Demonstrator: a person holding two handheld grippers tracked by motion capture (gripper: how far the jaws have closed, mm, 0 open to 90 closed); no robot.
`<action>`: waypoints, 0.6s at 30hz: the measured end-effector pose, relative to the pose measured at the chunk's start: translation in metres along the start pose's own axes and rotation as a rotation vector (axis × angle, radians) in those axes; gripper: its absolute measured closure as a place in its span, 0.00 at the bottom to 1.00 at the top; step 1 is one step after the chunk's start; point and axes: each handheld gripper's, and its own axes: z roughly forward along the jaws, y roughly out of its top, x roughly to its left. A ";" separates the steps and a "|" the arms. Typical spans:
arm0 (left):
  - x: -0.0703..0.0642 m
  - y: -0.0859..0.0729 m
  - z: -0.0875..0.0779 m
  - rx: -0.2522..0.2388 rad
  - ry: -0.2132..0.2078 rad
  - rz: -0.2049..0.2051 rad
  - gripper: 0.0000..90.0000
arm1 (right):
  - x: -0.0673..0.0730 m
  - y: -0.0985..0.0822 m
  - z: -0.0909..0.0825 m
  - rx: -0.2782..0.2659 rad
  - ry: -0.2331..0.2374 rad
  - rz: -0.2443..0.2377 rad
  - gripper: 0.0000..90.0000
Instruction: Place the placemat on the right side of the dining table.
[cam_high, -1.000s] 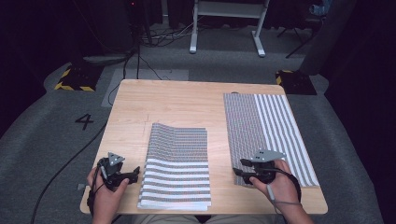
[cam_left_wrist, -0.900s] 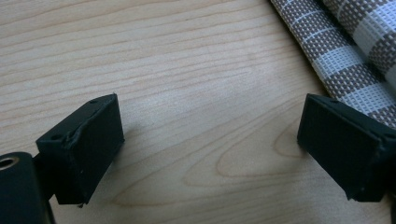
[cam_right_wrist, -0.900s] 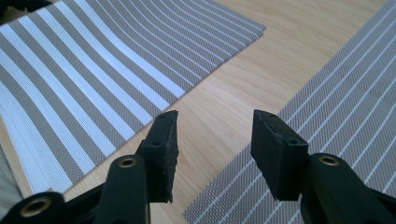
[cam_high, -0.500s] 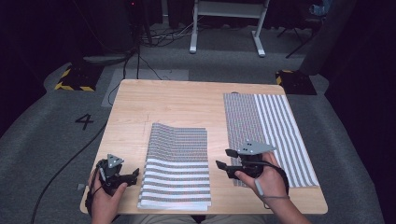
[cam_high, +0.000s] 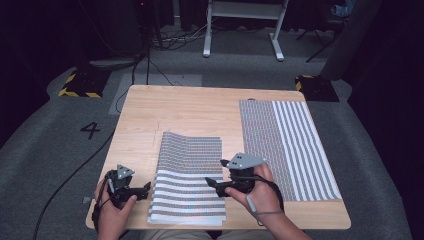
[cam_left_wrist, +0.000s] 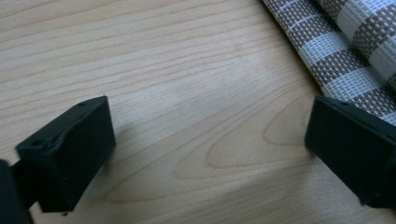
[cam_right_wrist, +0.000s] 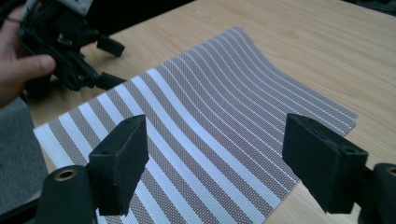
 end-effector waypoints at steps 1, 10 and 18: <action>0.000 0.000 0.000 0.000 0.000 -0.001 0.00 | 0.002 -0.001 0.004 0.018 0.003 -0.020 0.26; 0.001 0.001 0.001 0.003 -0.005 0.004 0.00 | 0.013 -0.011 0.049 0.087 -0.005 -0.022 0.26; 0.001 0.001 0.001 0.006 -0.003 0.006 0.00 | 0.011 -0.028 0.080 0.158 0.000 -0.007 0.26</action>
